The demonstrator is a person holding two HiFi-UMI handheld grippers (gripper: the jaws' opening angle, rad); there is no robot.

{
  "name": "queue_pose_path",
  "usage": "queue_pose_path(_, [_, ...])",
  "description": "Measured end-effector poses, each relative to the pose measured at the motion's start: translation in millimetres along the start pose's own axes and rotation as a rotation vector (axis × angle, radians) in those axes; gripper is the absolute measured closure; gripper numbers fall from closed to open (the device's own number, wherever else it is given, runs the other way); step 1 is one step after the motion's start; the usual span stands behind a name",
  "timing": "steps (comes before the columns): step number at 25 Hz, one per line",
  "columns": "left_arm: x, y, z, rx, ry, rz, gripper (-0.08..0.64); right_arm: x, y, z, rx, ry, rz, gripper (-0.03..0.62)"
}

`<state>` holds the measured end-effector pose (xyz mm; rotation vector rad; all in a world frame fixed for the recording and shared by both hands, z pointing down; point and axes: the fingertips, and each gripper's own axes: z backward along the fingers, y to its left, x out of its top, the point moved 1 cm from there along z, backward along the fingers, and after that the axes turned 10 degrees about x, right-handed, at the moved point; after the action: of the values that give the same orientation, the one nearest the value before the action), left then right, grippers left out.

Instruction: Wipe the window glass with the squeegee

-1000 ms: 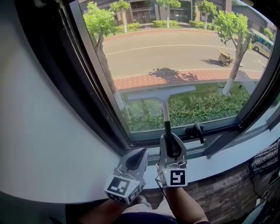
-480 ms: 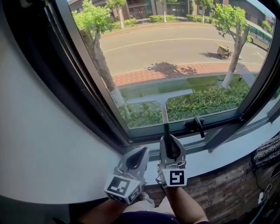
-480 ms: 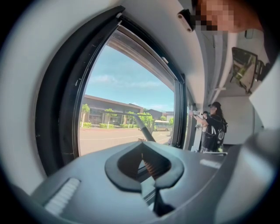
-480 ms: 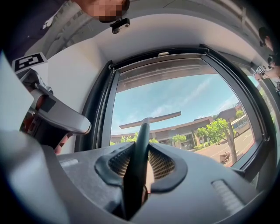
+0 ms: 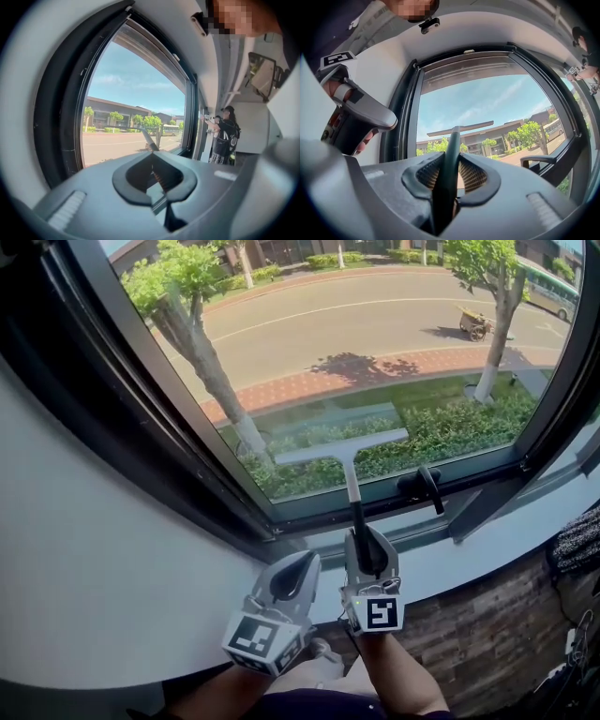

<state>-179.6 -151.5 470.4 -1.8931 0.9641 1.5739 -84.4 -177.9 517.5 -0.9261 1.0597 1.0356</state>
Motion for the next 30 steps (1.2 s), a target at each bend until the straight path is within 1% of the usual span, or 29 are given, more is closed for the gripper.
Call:
queue_pose_path(7, [-11, 5, 2, 0.0, 0.039, -0.007, 0.555, -23, -3, 5, 0.01, 0.018, -0.015, 0.491])
queue_pose_path(10, [-17, 2, 2, -0.011, 0.05, -0.005, 0.555, -34, -4, 11, 0.007, 0.034, -0.023, 0.491])
queue_pose_path(14, [-24, 2, 1, -0.006, 0.067, -0.008, 0.555, -50, -7, 17, 0.01, 0.058, -0.031, 0.491])
queue_pose_path(17, [-31, 0, 1, -0.022, 0.079, -0.01, 0.555, -68, -8, 26, 0.005, 0.098, -0.037, 0.491])
queue_pose_path(20, [-35, 0, 1, -0.012, 0.094, -0.012, 0.555, -91, -10, 36, -0.001, 0.146, -0.045, 0.491])
queue_pose_path(25, [-46, -3, 1, -0.019, 0.127, -0.003, 0.555, -117, -13, 46, -0.016, 0.205, -0.08, 0.491])
queue_pose_path(30, [-54, 0, 0, -0.014, 0.156, 0.003, 0.555, -134, -13, 51, -0.009, 0.247, -0.092, 0.491])
